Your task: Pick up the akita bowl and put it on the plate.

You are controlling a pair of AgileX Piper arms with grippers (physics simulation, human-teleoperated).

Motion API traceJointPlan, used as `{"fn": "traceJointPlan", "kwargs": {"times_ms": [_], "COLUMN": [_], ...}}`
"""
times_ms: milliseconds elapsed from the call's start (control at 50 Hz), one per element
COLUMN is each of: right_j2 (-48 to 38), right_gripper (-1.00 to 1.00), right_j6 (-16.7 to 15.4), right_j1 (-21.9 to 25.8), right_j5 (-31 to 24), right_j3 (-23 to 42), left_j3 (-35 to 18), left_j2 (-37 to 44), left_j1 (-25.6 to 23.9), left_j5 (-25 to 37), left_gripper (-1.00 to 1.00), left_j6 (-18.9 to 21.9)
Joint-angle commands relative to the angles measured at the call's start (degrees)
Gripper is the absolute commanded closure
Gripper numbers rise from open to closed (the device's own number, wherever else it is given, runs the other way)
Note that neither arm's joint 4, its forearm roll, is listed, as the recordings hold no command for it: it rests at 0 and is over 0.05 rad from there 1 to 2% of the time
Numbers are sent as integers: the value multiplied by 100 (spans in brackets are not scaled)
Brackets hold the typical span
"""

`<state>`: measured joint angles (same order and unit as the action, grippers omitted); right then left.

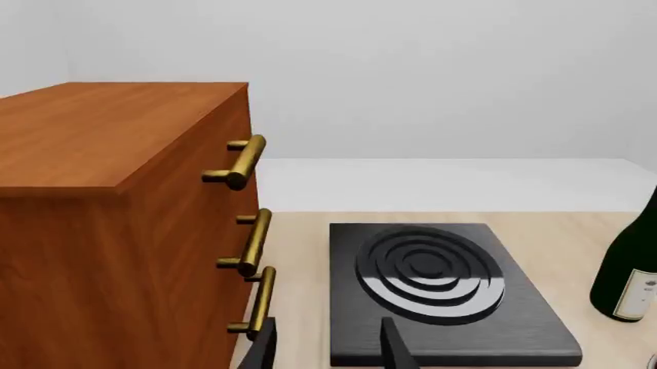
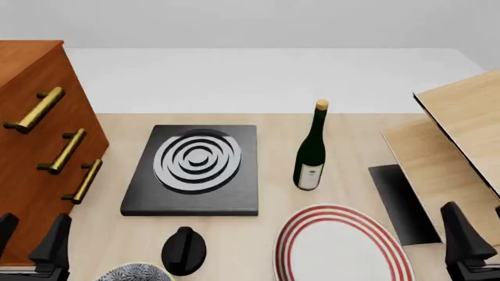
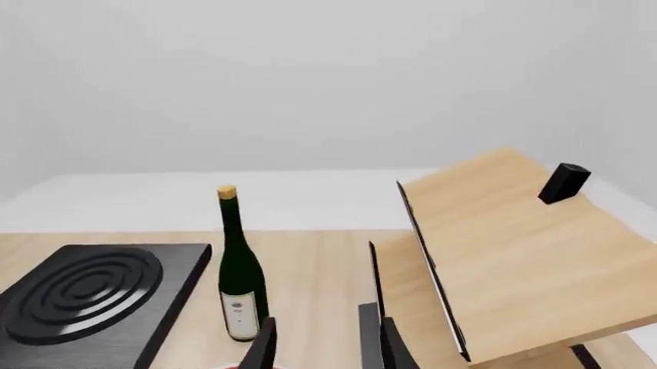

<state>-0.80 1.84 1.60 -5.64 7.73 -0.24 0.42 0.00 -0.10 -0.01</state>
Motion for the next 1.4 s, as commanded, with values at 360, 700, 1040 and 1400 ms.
{"fn": "traceJointPlan", "kwargs": {"times_ms": [360,700,1040,1400], "right_j2": [-2041,-3546,-4180,-5349], "right_gripper": [-100,-100,-100,-100], "right_j6": [115,84,1146,1454], "right_j1": [1637,3157,4788,5590], "right_j5": [-121,-717,-2125,-3535], "right_j3": [1291,2029,3271,4602], "left_j3": [-1,-1,-1,-1], "left_j2": [1,0,2,1], "left_j1": [1,-1,0,0], "left_j5": [0,-1,0,0], "left_gripper": [-100,-100,-100,-100], "left_j6": [-1,0,1,0]}}
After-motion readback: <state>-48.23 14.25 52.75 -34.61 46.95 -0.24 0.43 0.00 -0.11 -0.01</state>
